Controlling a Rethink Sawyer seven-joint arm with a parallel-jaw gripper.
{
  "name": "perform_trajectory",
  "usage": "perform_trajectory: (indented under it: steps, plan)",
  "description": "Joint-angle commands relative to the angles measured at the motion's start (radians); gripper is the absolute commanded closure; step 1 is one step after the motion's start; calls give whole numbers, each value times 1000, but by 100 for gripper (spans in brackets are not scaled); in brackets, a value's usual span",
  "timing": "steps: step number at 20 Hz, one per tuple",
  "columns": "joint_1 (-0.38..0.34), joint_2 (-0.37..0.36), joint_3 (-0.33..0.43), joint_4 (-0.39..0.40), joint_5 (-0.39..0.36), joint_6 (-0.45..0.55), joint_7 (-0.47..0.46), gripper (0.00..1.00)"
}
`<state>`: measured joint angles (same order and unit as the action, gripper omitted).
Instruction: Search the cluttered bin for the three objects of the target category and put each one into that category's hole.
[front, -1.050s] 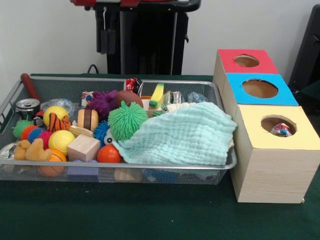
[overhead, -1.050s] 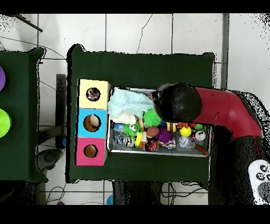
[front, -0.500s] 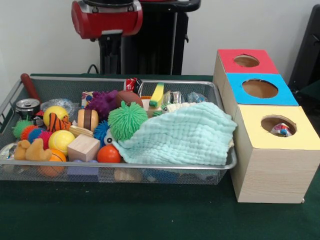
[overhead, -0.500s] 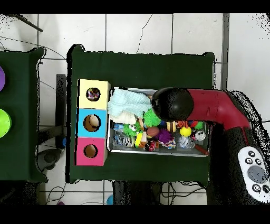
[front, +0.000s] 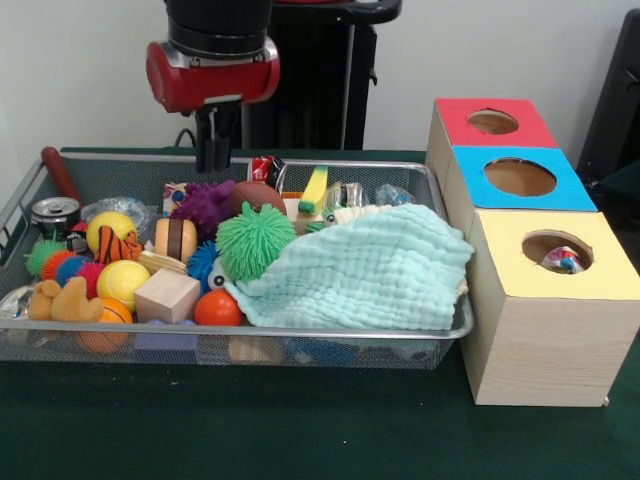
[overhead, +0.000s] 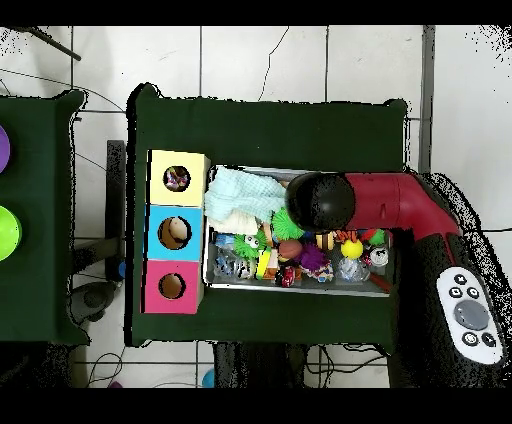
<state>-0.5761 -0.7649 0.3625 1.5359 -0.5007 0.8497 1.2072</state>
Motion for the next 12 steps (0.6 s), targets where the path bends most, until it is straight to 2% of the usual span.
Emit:
perform_trajectory:
  steps: [1,12]
  plan:
    - [-3,34,29,116,-111,94,-214,100]
    - [18,52,-6,134,-205,143,-205,100]
